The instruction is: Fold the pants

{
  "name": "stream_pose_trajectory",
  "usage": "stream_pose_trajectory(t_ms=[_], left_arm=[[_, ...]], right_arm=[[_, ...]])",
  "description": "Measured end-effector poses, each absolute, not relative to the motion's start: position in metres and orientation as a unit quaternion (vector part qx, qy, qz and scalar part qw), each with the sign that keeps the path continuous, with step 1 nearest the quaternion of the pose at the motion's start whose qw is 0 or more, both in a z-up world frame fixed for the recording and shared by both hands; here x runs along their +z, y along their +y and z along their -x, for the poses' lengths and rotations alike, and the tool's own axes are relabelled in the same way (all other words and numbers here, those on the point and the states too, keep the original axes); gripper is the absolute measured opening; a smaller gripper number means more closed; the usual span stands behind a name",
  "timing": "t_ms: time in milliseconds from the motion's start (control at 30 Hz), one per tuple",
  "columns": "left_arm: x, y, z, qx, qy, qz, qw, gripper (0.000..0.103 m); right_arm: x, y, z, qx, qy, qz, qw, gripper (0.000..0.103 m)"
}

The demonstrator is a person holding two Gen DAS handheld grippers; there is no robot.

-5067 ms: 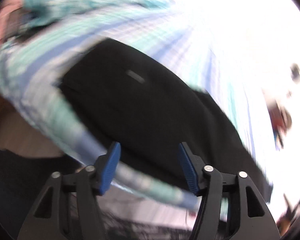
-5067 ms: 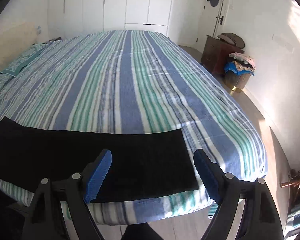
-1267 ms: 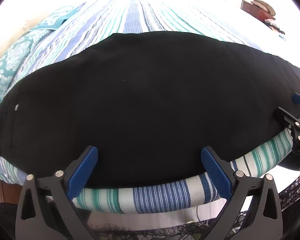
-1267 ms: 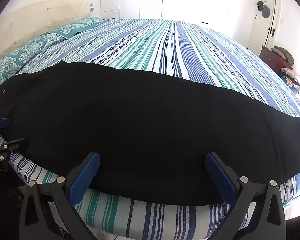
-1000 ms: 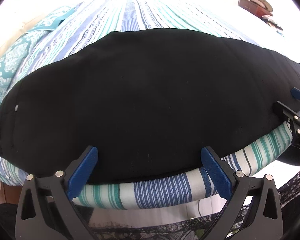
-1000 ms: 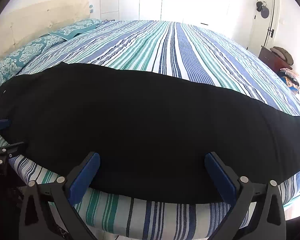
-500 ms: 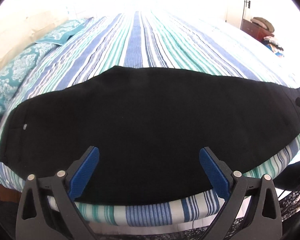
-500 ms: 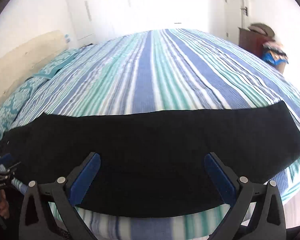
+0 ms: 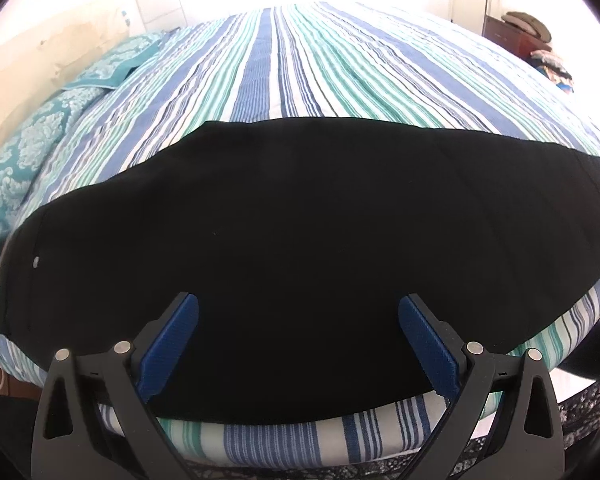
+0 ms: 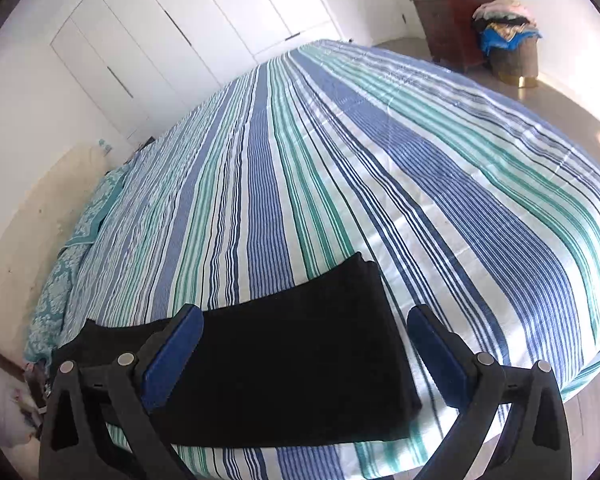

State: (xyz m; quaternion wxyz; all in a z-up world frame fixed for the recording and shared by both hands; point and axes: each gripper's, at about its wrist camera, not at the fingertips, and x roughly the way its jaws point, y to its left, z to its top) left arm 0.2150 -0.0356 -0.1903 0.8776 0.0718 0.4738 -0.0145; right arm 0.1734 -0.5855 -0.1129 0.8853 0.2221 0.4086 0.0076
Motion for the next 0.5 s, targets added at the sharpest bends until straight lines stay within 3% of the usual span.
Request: stream_pose_trajectory(t_ms=[300, 500], left_arm=[[-0.192, -0.033, -0.218, 0.006, 0.483, -0.070, 0.873, 0.101], [-0.196, -0.029, -0.221, 0.016, 0.488, -0.065, 0.870, 0.102]], right_arm=[[-0.165, -0.603, -0.194, 0.122, 0.501, -0.212, 0.830, 0.089], [-0.186, -0.608, -0.209, 0.228, 0.512, -0.281, 0.779, 0.089]])
